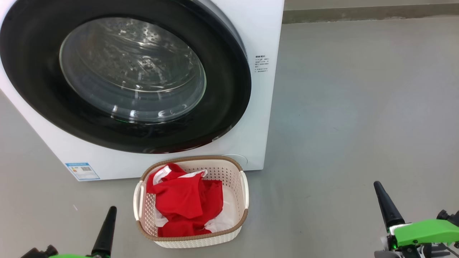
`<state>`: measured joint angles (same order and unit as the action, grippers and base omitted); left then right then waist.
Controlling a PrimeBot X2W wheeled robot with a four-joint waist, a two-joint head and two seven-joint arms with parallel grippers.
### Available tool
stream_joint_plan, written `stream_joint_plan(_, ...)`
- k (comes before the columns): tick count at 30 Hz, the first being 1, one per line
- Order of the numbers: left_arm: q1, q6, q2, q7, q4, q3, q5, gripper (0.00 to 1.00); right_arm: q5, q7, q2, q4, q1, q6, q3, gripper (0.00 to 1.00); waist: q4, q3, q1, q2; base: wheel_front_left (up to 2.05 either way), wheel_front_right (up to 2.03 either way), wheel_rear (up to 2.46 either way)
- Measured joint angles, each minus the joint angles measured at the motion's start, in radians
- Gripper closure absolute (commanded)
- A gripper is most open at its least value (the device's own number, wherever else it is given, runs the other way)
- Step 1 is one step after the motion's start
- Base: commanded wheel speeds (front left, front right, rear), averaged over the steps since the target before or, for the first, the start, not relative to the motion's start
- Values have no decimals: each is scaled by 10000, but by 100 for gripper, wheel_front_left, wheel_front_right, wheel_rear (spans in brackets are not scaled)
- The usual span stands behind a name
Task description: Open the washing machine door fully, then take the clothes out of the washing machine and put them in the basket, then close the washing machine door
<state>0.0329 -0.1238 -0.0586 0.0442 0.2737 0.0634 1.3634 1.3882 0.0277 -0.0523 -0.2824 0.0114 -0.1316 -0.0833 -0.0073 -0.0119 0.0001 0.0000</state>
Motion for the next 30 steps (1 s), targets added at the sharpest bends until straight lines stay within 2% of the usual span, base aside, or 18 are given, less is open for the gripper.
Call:
stream_joint_plan(22, 333, 0, 161, 617, -17, 130, 2274, 100, 2165, 623, 0, 79, 387, 4, -280, 100, 70, 86, 0, 1, 0, 0, 0)
stream_joint_plan(30, 333, 0, 186, 644, -17, 142, 2380, 100, 2251, 665, 0, 90, 533, 13, -303, 100, 72, 89, 0, 0, 0, 0, 0)
